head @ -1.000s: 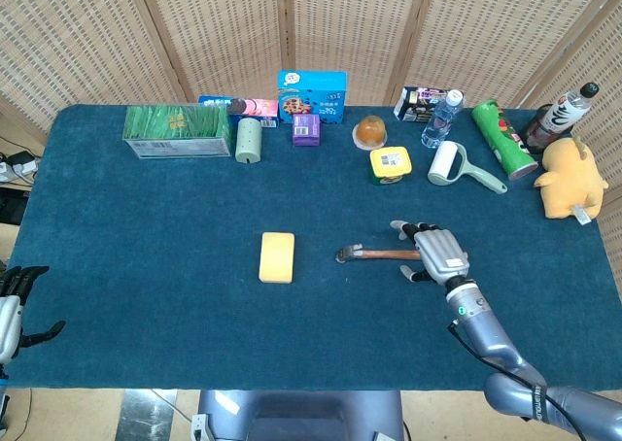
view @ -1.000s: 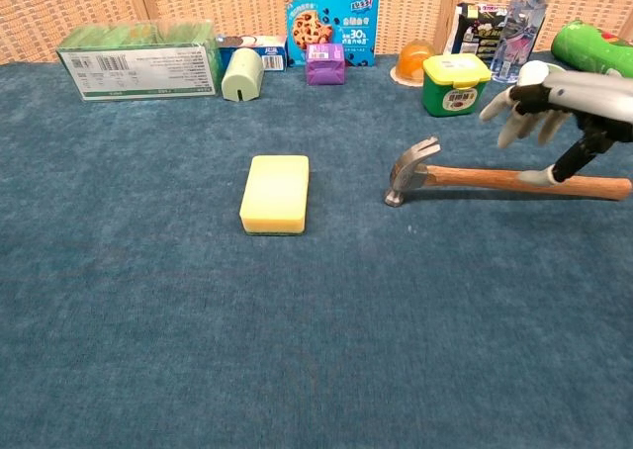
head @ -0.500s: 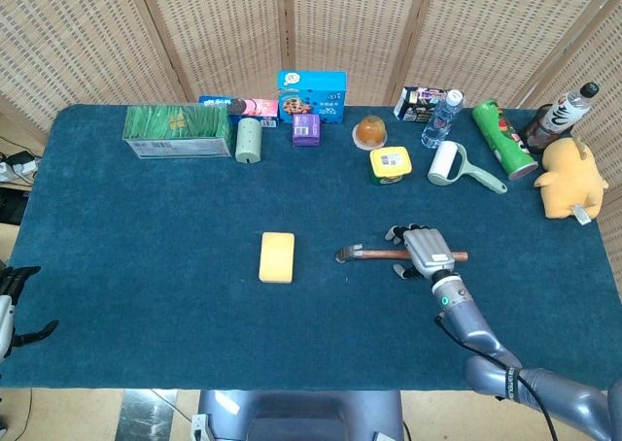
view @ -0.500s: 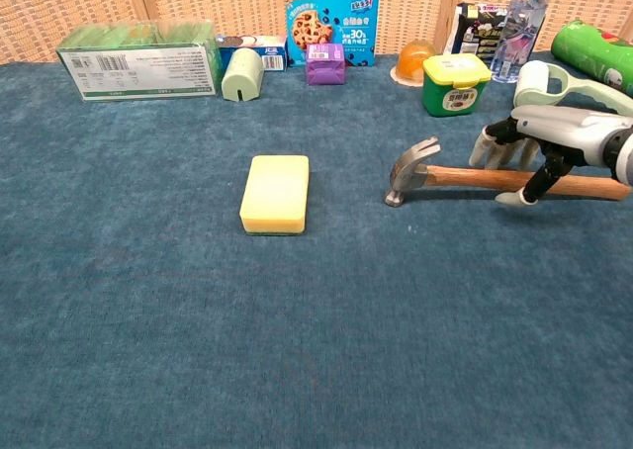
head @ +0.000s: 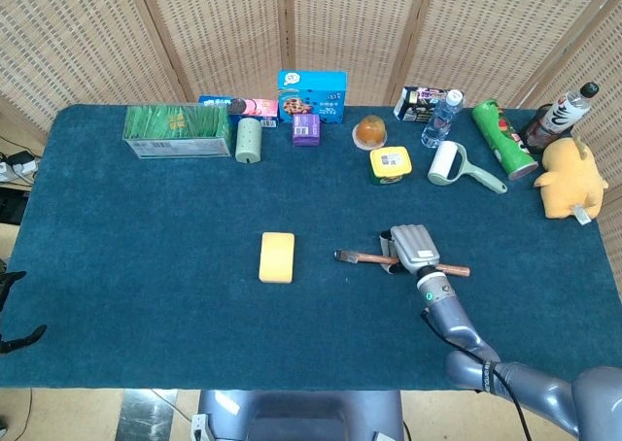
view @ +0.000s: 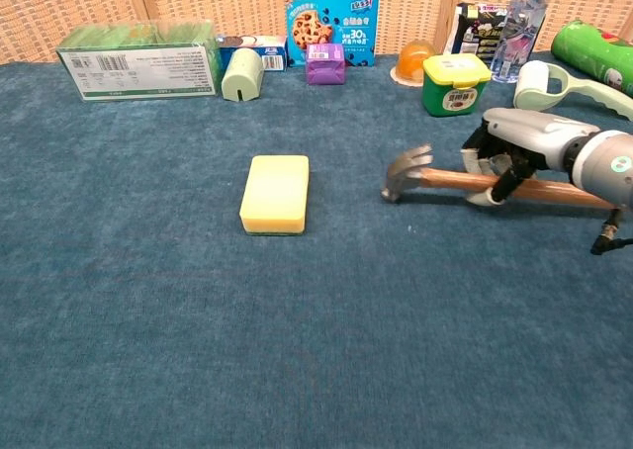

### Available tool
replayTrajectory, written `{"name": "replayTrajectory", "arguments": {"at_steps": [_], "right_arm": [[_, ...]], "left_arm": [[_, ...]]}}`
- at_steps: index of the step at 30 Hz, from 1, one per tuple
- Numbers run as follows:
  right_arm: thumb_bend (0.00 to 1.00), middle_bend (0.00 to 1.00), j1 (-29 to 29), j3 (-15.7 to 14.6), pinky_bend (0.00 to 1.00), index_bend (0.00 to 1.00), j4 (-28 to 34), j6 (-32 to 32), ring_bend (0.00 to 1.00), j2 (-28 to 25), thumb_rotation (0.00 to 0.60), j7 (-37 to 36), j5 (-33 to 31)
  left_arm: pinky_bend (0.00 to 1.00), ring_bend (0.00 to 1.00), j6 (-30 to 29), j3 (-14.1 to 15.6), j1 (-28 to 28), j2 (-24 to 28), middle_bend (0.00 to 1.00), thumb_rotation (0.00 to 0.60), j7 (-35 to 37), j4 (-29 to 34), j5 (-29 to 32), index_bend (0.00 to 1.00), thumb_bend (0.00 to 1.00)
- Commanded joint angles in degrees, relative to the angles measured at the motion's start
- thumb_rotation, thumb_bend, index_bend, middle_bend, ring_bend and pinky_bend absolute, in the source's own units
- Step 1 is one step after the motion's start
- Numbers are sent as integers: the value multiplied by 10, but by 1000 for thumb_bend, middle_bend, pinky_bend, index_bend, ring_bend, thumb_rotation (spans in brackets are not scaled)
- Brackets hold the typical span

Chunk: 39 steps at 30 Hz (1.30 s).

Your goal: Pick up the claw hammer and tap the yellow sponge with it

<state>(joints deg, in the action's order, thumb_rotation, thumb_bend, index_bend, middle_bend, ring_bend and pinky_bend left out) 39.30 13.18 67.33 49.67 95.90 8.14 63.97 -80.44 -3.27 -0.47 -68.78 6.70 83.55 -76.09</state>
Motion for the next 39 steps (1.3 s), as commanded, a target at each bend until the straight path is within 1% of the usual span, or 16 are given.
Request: {"name": "replayTrajectory", "arguments": {"at_steps": [1,4,6,11,14,15,16,21,25,29,33,37,39], "right_arm": [[346,917,7,6,928,809,-18,16,992,17,600,-26,21],[347,972,5,14,980,842,-17,26,1000,20,600,-55,29],[349,993,4,19,997,854,-12,32,1000,17,600,-72,33],[347,1000,-4,36,1000,863,44,32,1000,-9,600,-140,38],[347,1000,-6,52,1000,863,97,10,1000,-31,600,-181,17],[347,1000,-5,66,1000,863,128,-8,1000,-38,600,-208,-4],[349,1000,-4,70,1000,863,140,-16,1000,-42,600,-214,-14],[357,1000,5,87,1000,867,182,-41,1000,-45,600,-239,-56],[365,1000,11,93,1000,872,196,-62,1000,-41,600,-262,-74],[365,1000,22,89,1000,872,190,-68,1000,-30,600,-260,-72],[365,1000,33,78,1000,872,170,-52,1000,-17,600,-231,-59],[367,1000,53,62,1000,872,143,-37,1000,2,600,-171,-51],[367,1000,68,49,1000,872,129,-36,1000,9,600,-121,-55]], "left_arm": [[93,76,-5,1,7,2,161,600,7,-5,4,150,202],[93,76,-5,4,11,1,161,600,15,-10,4,151,202],[93,76,-6,5,12,0,161,600,19,-13,1,150,202],[93,76,-10,5,12,-2,161,600,24,-16,-7,150,201],[93,76,-8,6,10,-3,161,600,24,-15,-13,150,202],[93,76,-8,7,9,-4,161,600,24,-14,-16,150,202],[93,76,-7,7,9,-4,160,600,24,-14,-17,150,202],[93,76,-3,9,8,-5,161,600,23,-15,-18,149,202],[93,76,-2,10,8,-4,160,600,23,-15,-18,150,202],[93,76,-3,10,11,-2,160,600,24,-16,-17,150,202],[94,76,-5,11,14,-1,161,600,25,-16,-16,150,201],[93,76,-7,12,16,-1,160,600,24,-15,-16,150,203],[93,76,-7,12,16,-1,160,600,23,-14,-17,150,203]]}}
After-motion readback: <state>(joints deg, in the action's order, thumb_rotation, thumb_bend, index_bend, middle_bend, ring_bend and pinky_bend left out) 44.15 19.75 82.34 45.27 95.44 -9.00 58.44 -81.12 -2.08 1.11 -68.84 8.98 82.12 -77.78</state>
